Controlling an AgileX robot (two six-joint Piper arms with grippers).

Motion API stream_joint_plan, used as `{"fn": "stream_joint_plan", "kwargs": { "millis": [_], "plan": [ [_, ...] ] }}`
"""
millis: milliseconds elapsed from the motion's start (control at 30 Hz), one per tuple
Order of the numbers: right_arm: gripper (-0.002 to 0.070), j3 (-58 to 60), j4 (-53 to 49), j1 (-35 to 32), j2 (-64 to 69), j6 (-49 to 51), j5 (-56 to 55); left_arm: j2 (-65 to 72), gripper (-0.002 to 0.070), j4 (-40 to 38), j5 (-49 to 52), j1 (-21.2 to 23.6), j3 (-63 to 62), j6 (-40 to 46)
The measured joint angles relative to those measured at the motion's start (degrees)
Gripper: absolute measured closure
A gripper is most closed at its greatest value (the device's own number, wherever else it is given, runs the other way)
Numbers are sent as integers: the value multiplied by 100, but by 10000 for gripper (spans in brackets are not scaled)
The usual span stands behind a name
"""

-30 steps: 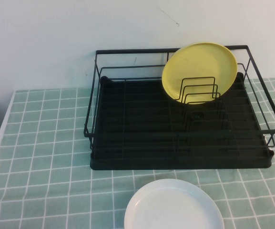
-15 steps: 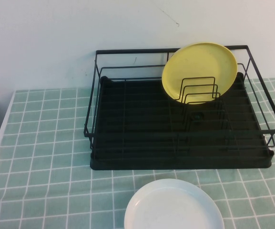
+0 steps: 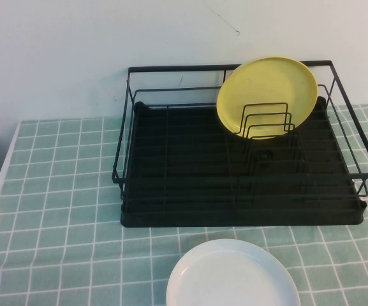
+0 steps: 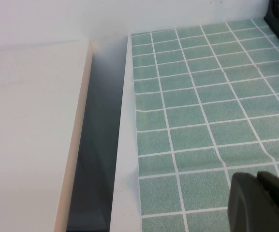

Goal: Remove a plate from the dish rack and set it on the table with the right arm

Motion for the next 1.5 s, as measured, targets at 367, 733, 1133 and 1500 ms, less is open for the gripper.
{"fn": "stream_joint_plan", "kwargs": {
  "millis": [367, 733, 1133, 1500],
  "plan": [
    [678, 0, 0, 0, 0, 0, 0, 0, 678, 0, 0, 0, 0, 0],
    [678, 0, 11, 0, 0, -38, -112, 0, 678, 0, 0, 0, 0, 0],
    [678, 60, 11, 0, 0, 21, -3882, 0, 678, 0, 0, 0, 0, 0],
    [678, -111, 763, 0, -9, -508, -5129, 0, 678, 0, 0, 0, 0, 0]
  ]
}}
